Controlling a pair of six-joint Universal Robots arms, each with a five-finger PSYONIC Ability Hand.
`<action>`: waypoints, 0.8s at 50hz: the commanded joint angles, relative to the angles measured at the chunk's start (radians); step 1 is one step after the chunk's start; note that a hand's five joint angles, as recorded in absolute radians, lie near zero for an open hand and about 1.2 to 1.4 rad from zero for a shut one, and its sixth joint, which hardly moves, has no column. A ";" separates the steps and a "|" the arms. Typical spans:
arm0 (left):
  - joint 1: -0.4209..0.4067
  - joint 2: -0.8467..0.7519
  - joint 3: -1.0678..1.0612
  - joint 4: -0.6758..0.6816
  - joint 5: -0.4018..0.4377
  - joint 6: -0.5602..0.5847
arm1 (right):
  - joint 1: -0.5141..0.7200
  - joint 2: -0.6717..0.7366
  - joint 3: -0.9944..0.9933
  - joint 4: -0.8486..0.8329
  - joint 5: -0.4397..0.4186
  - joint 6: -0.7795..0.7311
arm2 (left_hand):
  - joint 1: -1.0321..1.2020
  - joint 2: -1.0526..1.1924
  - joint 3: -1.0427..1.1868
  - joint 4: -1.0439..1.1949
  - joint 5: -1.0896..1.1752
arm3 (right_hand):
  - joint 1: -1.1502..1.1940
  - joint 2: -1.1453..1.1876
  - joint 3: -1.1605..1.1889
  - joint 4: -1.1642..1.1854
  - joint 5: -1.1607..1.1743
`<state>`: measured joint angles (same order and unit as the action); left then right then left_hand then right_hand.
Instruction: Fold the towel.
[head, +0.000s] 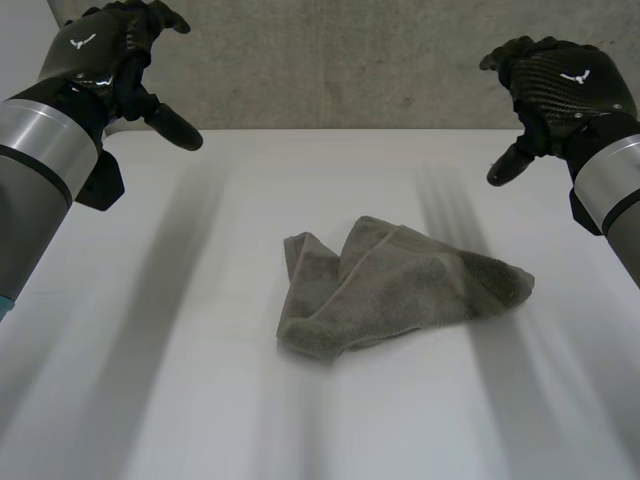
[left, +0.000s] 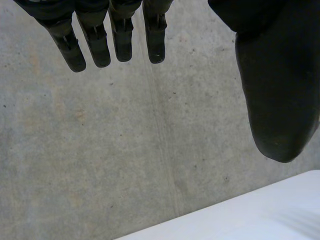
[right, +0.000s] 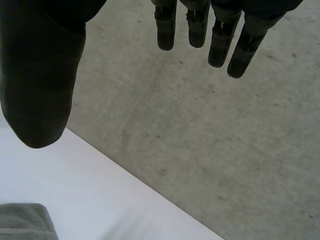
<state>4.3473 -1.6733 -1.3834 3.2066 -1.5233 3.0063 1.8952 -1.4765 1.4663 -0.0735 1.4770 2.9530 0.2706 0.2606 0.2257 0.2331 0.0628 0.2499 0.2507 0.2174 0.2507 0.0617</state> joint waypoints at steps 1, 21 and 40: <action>0.000 -0.034 0.017 -0.025 0.002 0.003 | -0.010 0.016 -0.017 0.012 0.032 -0.005 | -0.072 -0.062 -0.051 -0.059 -0.039 | -0.075 -0.076 -0.043 -0.076 -0.062; 0.002 -0.060 0.035 -0.059 0.002 0.010 | -0.034 0.013 -0.017 0.023 0.032 0.006 | -0.072 -0.062 -0.051 -0.059 -0.039 | -0.075 -0.076 -0.043 -0.076 -0.062; 0.003 -0.105 0.011 -0.050 0.098 0.068 | -0.034 0.048 -0.021 0.098 -0.180 -0.029 | -0.072 -0.062 -0.051 -0.059 -0.039 | -0.075 -0.076 -0.043 -0.076 -0.062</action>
<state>4.3484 -1.7474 -1.3638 3.1595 -1.4922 3.0358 1.8610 -1.4560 1.4504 -0.0401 1.4544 2.9637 0.2706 0.2606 0.2257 0.2332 0.0628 0.2498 0.2507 0.2174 0.2507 0.0618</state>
